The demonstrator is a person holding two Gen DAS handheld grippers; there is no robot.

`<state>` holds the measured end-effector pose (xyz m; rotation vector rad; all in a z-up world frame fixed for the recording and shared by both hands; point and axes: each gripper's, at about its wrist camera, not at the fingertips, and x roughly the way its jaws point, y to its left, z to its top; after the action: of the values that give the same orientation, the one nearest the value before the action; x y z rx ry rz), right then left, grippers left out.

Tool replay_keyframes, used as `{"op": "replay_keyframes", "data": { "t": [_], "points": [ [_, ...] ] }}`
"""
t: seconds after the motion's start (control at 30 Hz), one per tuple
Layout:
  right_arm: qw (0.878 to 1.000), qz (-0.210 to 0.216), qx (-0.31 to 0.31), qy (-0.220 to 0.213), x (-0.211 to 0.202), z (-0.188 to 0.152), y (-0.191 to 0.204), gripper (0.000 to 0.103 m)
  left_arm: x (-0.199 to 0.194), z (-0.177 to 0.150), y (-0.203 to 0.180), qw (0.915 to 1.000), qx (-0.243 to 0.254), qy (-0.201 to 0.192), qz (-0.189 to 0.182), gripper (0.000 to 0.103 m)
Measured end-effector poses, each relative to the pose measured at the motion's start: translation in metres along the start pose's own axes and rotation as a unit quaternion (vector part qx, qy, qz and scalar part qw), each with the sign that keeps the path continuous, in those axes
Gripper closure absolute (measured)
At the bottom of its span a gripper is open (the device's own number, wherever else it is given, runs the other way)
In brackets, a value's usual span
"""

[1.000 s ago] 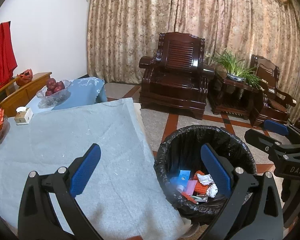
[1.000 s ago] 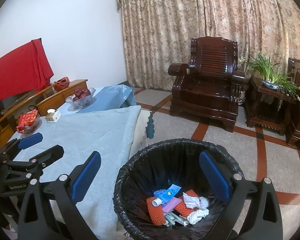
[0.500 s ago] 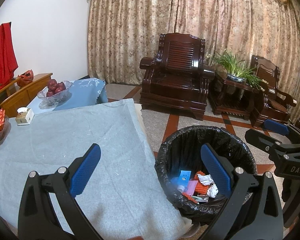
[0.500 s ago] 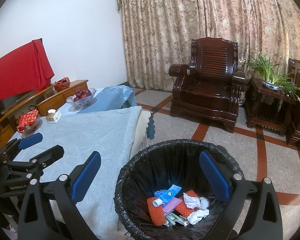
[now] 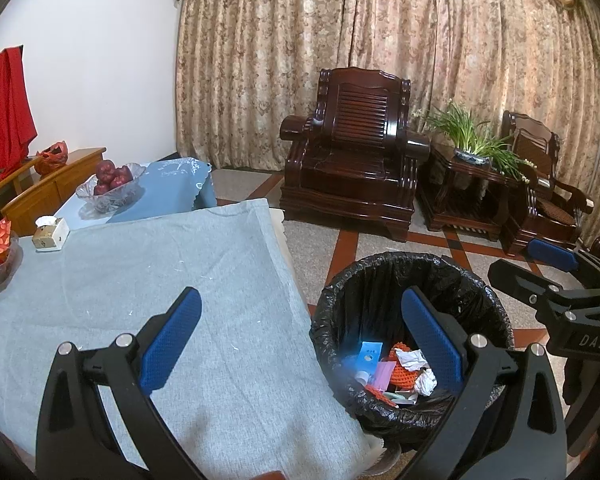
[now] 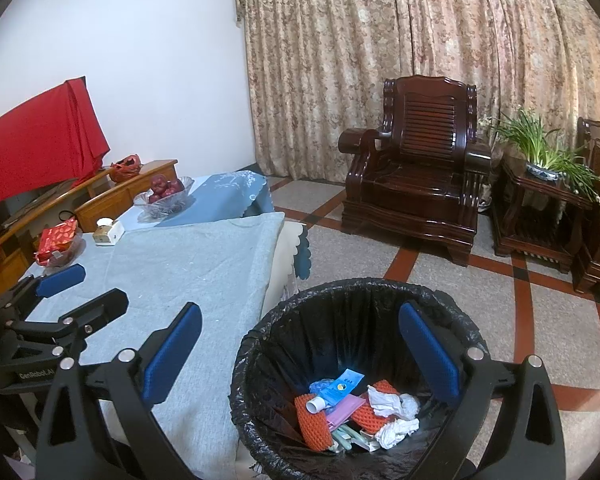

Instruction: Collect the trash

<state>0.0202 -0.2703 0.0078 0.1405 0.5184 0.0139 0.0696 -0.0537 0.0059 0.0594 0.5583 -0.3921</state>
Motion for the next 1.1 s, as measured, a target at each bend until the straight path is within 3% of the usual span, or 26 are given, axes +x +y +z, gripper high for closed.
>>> {"op": "replay_keyframes", "data": {
  "t": [1.1],
  "points": [
    [1.0,-0.001,0.0,0.001,-0.0009,0.0004,0.0018,0.006,-0.0027,0.0011,0.0012,1.0,0.0,0.001,0.001,0.006]
  ]
}}
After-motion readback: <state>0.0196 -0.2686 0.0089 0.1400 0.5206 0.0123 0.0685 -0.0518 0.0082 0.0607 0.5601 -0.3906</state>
